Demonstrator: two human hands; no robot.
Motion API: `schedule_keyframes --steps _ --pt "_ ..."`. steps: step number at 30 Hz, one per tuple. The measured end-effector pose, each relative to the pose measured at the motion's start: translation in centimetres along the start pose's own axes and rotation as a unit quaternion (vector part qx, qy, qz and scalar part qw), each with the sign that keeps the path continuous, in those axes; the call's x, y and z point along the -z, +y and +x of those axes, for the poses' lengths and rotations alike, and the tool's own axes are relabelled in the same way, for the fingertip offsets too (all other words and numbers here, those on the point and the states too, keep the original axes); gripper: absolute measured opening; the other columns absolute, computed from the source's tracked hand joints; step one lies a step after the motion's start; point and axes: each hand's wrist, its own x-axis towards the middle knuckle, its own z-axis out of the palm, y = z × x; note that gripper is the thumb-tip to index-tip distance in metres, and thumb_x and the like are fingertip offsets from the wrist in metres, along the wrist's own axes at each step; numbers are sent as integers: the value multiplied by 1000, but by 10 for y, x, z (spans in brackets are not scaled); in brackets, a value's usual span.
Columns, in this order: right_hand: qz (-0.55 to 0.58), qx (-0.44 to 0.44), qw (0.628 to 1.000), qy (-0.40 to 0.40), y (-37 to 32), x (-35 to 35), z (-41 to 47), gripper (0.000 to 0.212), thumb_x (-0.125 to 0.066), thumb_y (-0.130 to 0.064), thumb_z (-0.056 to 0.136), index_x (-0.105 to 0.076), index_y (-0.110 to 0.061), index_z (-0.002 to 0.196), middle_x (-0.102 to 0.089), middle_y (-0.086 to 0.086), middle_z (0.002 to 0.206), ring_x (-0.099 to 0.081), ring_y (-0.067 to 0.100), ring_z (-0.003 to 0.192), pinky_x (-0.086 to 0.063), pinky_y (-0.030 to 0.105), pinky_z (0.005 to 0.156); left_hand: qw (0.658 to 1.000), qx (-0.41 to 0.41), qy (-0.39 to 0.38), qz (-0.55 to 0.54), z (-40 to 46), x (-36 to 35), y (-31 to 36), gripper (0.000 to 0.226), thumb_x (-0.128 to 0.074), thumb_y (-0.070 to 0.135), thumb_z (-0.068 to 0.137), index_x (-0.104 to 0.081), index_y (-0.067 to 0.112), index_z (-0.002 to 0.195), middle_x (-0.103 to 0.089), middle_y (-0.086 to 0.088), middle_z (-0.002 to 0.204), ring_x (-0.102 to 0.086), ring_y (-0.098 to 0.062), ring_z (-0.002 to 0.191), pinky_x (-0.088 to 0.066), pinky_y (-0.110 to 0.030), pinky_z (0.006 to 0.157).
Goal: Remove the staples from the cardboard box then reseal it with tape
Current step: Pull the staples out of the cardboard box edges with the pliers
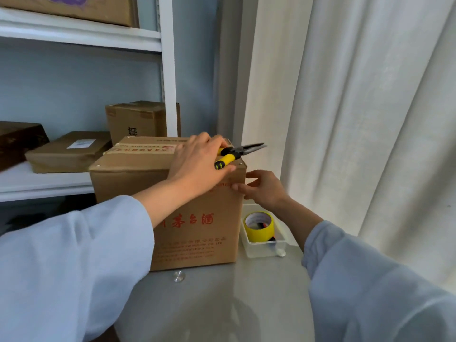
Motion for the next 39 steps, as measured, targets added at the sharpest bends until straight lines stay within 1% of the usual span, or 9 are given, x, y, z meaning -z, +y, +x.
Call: schedule_keyframes --steps 4,9,15,17,19,21,33,36,39 --pt "-87 -109 989 -51 25 -1 -12 34 -71 -35 84 -65 -3 92 -64 9 75 -61 24 67 -55 39 72 997 -43 -60 -21 -8 4 33 32 -59 48 86 -56 24 107 -60 2 103 -56 -18 92 -52 -39 80" --pt "-176 -145 961 -153 59 -14 -32 4 -58 -17 93 -56 -14 95 -61 7 88 -59 21 74 -45 20 55 975 -17 -217 51 -21 -20 65 33 -52 42 92 -59 15 109 -63 -7 108 -59 -29 97 -47 -30 72" --pt "-184 -175 949 -187 116 -36 -34 28 -51 -20 95 -56 -5 118 -59 14 104 -45 20 87 -28 17 52 938 31 -339 63 -32 -52 76 13 -52 32 92 -51 19 92 -60 -7 107 -52 -27 85 -40 -30 66" --pt "-190 -161 956 -158 127 -37 -27 27 -53 -22 93 -58 -7 115 -61 16 120 -44 18 93 -32 15 56 935 37 -347 59 -32 -58 76 12 -53 32 91 -50 20 91 -59 -7 105 -48 -25 81 -38 -29 65" --pt "-182 -154 962 -135 136 -37 -14 35 -56 -24 92 -57 -6 123 -58 13 130 -54 23 109 -47 26 79 933 39 -352 58 -30 -62 77 17 -53 33 90 -57 20 100 -60 -6 108 -51 -27 86 -38 -28 65" --pt "-184 -156 963 -116 142 -37 0 39 -56 -24 91 -56 -8 126 -58 12 130 -53 29 120 -43 31 96 931 40 -357 61 -27 -66 77 26 -54 35 90 -58 18 109 -60 -6 111 -55 -27 94 -38 -28 66" --pt "-95 -172 980 -26 110 -8 7 37 -38 0 94 -50 -5 129 -57 18 121 -53 35 113 -40 30 83 954 -11 -295 56 -16 -39 77 29 -54 44 89 -57 20 105 -60 -5 103 -52 -25 85 -39 -28 66" --pt "-14 -163 986 -10 92 1 10 43 -53 -10 88 -52 -9 132 -58 12 114 -51 25 94 -40 28 75 969 -30 -241 54 -7 -17 75 36 -54 50 88 -57 20 107 -59 -3 100 -56 -24 91 -45 -30 68" --pt "12 -143 990 -12 63 8 7 59 -69 -10 74 -53 -13 131 -59 12 122 -58 33 109 -49 34 81 981 -38 -184 54 -4 9 67 30 -55 46 89 -58 20 104 -60 0 92 -57 -20 83 -50 -32 67"
